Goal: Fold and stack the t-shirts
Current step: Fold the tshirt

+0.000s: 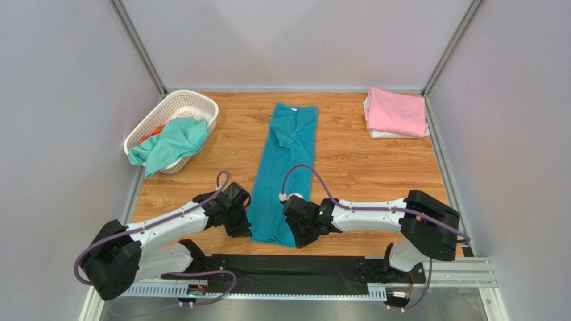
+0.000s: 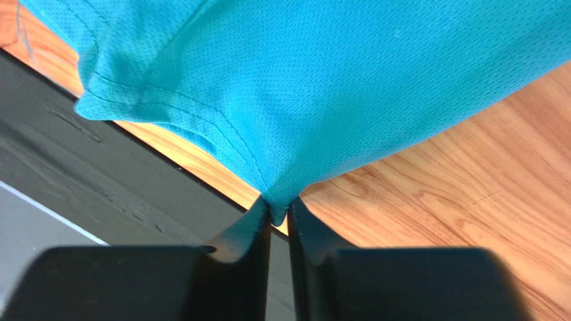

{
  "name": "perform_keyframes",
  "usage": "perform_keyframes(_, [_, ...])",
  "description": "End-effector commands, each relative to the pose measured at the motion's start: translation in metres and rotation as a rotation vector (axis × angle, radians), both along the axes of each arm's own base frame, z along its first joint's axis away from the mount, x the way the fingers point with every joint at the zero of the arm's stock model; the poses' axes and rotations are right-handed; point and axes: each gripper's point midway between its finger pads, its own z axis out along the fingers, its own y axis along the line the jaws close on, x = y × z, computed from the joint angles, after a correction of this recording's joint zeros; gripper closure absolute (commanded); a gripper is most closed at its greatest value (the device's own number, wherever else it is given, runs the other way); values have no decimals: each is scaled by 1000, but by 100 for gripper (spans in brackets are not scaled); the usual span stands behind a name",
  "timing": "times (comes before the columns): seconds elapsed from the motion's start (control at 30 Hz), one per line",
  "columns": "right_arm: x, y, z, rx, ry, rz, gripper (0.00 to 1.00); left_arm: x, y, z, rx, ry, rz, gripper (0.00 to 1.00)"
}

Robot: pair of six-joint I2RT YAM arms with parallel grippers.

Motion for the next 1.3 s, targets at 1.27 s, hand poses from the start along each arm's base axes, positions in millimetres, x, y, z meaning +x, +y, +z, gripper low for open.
perform_keyframes(1.27, [144,-23,129,218,-188,-234,100,137,-37,137,33,-347,-74,100])
